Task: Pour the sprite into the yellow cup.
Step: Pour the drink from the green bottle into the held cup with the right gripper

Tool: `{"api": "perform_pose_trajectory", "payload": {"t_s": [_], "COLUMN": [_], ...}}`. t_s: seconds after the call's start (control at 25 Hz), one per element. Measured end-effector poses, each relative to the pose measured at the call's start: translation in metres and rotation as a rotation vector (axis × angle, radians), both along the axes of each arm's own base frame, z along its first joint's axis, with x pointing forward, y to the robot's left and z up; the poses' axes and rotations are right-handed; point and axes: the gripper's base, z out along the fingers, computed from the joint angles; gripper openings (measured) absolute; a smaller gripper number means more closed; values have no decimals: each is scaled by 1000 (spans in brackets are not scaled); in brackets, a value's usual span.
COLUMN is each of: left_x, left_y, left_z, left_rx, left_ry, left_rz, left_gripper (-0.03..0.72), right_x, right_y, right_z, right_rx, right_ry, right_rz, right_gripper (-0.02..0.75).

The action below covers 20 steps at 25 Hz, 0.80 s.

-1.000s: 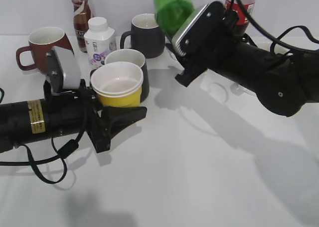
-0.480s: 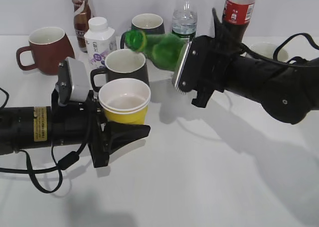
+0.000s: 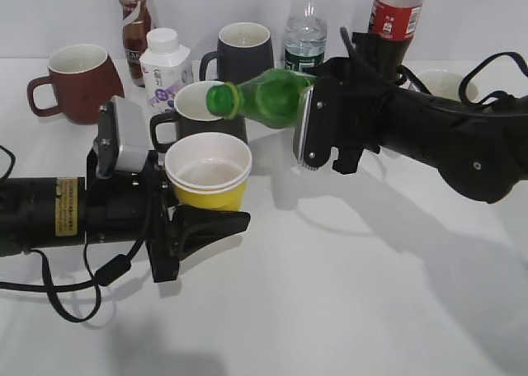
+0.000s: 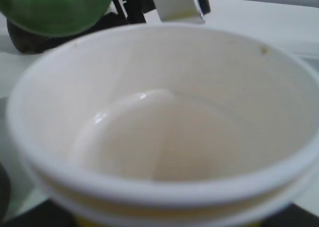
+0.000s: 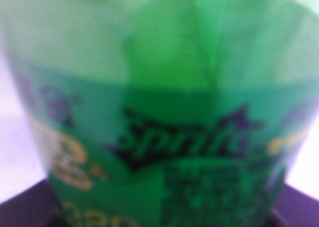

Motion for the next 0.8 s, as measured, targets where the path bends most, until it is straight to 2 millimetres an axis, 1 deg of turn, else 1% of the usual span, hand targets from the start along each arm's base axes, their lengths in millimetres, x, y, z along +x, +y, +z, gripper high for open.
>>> {"api": "perform_pose_trajectory", "payload": {"t_s": [0.4,0.64,0.8], "left_x": [0,6,7], "left_y": [0,2,3], "left_z": [0,0,-1], "left_rx": [-1,4,20], "left_ry": [0,-9,-18], "left_rz": [3,66,75], "left_gripper": [417,417,417], "right_x": [0,-1,-1], "right_y": [1,3,4], "right_z": [3,5,7], "right_rx": [-34,-55,-73], "right_ry": [-67,-112,-147], "right_rz": [21,58,77], "right_gripper": [426,426,426]}}
